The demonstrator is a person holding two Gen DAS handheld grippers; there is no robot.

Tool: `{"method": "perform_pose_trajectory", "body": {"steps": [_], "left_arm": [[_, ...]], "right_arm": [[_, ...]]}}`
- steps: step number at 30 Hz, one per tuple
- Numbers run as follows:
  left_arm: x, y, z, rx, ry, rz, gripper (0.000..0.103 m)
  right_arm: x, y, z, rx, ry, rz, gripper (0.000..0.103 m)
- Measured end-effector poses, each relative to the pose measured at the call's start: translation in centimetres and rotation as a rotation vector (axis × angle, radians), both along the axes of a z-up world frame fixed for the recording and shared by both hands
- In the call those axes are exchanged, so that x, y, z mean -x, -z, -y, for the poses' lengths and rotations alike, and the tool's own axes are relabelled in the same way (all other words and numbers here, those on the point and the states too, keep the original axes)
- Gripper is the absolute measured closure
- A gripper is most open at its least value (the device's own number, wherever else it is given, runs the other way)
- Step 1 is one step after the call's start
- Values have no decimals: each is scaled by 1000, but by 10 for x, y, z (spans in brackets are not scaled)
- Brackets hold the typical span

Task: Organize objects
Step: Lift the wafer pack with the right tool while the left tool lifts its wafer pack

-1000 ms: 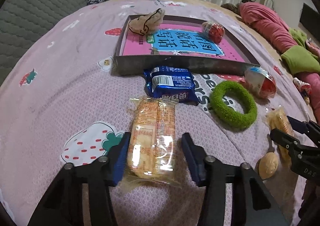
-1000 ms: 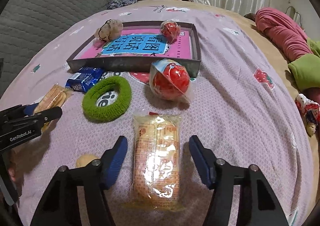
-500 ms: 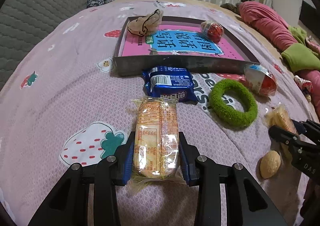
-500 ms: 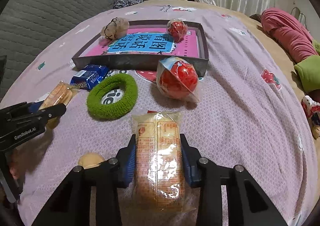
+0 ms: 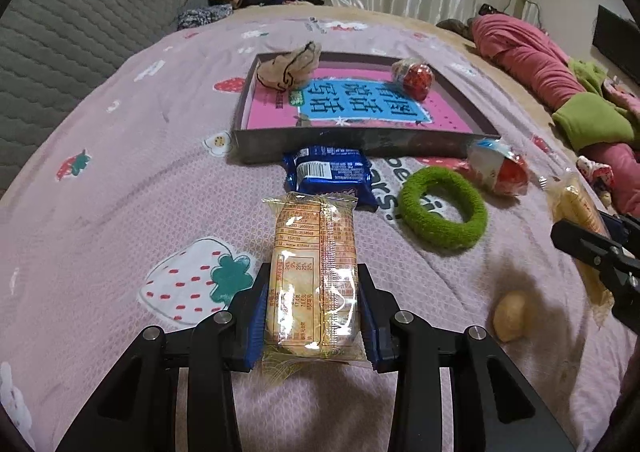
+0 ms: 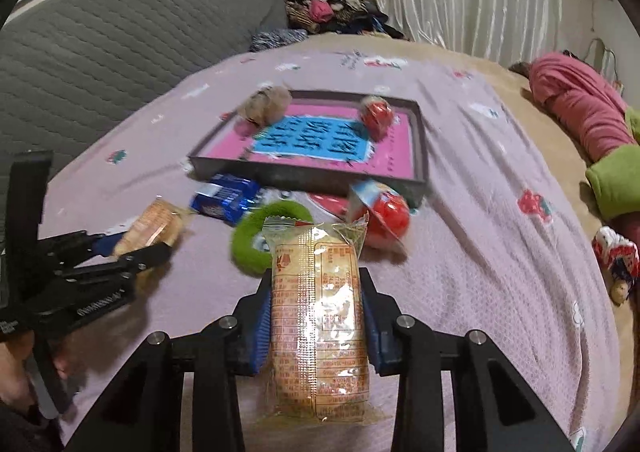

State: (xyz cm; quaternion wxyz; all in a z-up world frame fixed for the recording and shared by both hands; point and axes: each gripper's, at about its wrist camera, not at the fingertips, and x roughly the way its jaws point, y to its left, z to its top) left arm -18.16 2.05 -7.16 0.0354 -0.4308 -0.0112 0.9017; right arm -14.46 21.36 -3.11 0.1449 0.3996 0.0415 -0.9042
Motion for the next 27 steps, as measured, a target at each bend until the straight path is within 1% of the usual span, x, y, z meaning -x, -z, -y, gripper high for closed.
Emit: {"method": "perform_pose_trajectory", "body": {"steps": [5,9,13,16,27], "left_arm": [[-17,-11,0,-12,-4,-15,63],[-31,-21,-1,1,1,-39,63],[-42,-33,3,-11,-8,-62,63],[-50,-40,4,-5,-13,-79,63],[-70,-54,3,1,-22,-104,63]], "right_arm": [[-11,-10,17,-8,-31,-16,65],[-19,-13,26,-6,-41,-18,65],[-30,-18,27,12,-34,-22,65],[-36,-22,28,15,-28,-30,65],[-53,-32,33,21,-29,-52,65]]}}
